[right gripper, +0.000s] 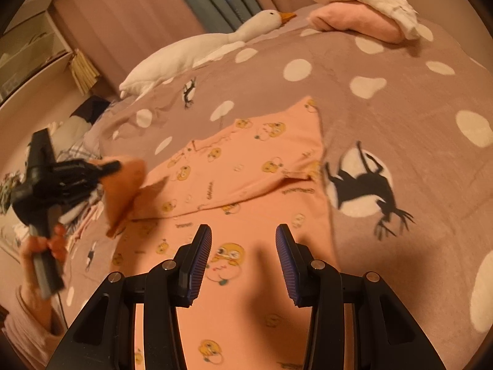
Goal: Fold small clothes
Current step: 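Fold the held sleeve across the shirt body with the left tool, release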
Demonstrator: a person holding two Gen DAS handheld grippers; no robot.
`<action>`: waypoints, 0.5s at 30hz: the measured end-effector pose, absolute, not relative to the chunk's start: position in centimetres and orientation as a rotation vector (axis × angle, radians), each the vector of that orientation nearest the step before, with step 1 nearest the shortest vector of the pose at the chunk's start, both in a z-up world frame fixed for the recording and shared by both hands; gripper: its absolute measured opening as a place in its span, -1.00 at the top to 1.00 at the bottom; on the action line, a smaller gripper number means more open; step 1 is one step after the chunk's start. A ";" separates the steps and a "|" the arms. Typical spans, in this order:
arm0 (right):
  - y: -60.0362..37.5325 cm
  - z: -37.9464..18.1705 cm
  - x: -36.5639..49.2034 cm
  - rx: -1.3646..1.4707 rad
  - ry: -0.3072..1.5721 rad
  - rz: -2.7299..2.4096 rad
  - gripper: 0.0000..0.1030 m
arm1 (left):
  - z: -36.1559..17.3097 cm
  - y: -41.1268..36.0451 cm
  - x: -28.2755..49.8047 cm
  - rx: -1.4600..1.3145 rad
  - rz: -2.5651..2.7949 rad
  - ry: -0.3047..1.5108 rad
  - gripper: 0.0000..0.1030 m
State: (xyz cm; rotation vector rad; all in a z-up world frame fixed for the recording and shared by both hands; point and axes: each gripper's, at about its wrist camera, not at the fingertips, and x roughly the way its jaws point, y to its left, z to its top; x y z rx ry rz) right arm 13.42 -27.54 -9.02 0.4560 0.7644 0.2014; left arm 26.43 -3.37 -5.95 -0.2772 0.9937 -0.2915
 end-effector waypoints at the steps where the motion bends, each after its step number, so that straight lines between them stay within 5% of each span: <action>1: -27.8 -9.1 13.3 0.459 0.767 0.199 0.17 | -6.9 -4.4 26.4 -0.266 -0.304 1.026 0.41; 2: -28.1 -9.2 13.2 0.462 0.770 0.197 0.17 | -7.5 -4.9 26.5 -0.257 -0.316 1.052 0.26; 4: -28.5 -9.3 13.1 0.470 0.772 0.196 0.17 | -8.6 -5.8 26.4 -0.226 -0.328 1.101 -0.34; 15: -27.6 -8.9 14.2 0.547 0.793 0.296 0.02 | -6.7 0.3 19.5 -0.241 -0.288 0.952 -0.76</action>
